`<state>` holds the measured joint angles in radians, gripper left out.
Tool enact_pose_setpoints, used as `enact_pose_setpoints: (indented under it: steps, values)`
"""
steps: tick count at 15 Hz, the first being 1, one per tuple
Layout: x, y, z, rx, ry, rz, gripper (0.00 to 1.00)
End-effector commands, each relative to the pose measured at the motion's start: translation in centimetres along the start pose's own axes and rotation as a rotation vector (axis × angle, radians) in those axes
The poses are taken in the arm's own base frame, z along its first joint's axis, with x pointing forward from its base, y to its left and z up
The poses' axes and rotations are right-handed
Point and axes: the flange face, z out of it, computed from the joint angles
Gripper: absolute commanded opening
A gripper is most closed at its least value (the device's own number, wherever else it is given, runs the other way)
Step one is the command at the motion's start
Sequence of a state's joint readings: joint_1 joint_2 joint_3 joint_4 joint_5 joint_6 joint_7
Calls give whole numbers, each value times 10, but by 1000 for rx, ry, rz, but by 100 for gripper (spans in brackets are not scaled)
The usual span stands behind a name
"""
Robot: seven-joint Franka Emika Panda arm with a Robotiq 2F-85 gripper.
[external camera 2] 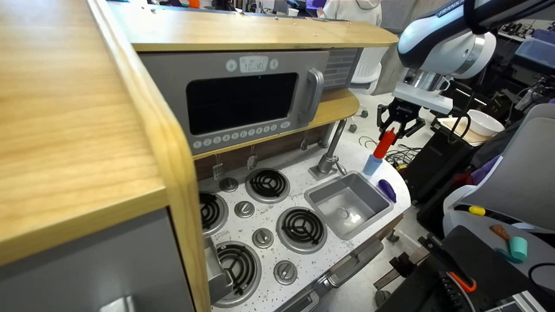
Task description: Take the sauce bottle on the stove and put it in the grey cup
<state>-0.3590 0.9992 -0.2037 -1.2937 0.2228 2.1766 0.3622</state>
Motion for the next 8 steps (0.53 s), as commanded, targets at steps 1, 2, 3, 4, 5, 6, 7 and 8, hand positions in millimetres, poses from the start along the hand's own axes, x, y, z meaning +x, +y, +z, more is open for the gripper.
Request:
enact_pose_setpoints:
  steps: [1,2,3,4,5,6,7,8]
  values:
    - [10,2,-2,-5,-8,42,14]
    - [11,4,-3,-4,-7,48,14]
    - [13,6,-4,-2,-5,52,14]
    - [14,7,-5,-2,-4,55,14]
    - [16,9,-6,0,-1,59,14]
    - [18,11,-8,1,-1,60,14]
    - [19,13,-10,2,2,64,14]
    - [22,16,-12,3,4,64,14]
